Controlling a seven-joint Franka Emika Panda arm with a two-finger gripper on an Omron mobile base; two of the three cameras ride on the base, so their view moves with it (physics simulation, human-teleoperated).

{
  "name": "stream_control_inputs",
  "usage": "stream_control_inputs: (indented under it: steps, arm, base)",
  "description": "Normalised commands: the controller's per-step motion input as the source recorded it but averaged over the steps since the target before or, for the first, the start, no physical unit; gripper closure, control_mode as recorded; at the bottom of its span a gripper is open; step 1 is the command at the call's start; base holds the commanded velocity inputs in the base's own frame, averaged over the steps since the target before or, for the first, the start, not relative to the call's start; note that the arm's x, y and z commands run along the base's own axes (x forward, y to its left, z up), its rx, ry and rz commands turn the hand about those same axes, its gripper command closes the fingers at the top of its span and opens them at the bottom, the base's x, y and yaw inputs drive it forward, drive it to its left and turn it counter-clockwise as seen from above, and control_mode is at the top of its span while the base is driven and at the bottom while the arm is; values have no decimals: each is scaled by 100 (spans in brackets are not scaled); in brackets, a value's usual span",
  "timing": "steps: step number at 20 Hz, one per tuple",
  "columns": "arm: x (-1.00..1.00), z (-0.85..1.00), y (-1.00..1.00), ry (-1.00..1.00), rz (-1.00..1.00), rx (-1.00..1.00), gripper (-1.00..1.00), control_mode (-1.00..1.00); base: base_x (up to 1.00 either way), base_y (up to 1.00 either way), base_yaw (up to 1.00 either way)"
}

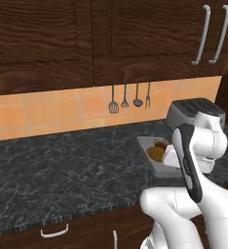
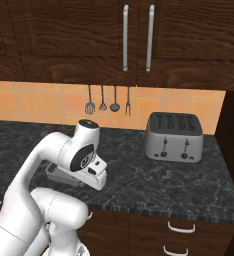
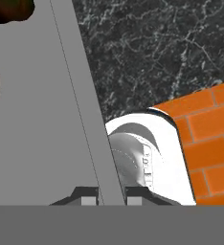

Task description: Take the meat container that has the shrimp and place it on the second highest rack of the freezer. Then take the vegetable container that has the bell pepper and avocado and place it on the highest rack of the freezer.

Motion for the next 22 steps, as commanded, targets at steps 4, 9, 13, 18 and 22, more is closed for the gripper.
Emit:
stream_control_inputs:
  steps: [4,9,13,18,22]
  arm:
    - [-38,75,6,-1,-4,2,100,-100]
    - [-11,92,10,0,-1,0,100,-100]
    - [-30,2,6,0,2,-10,100,-100]
    - [-50,0,7,-8,6,-23,100,-100]
    - [-29,34,10,-2,5,-12,100,-100]
  base:
    - [0,0,0]
    - [0,0,0]
    - [0,0,0]
    - [0,0,0]
    - [0,0,0]
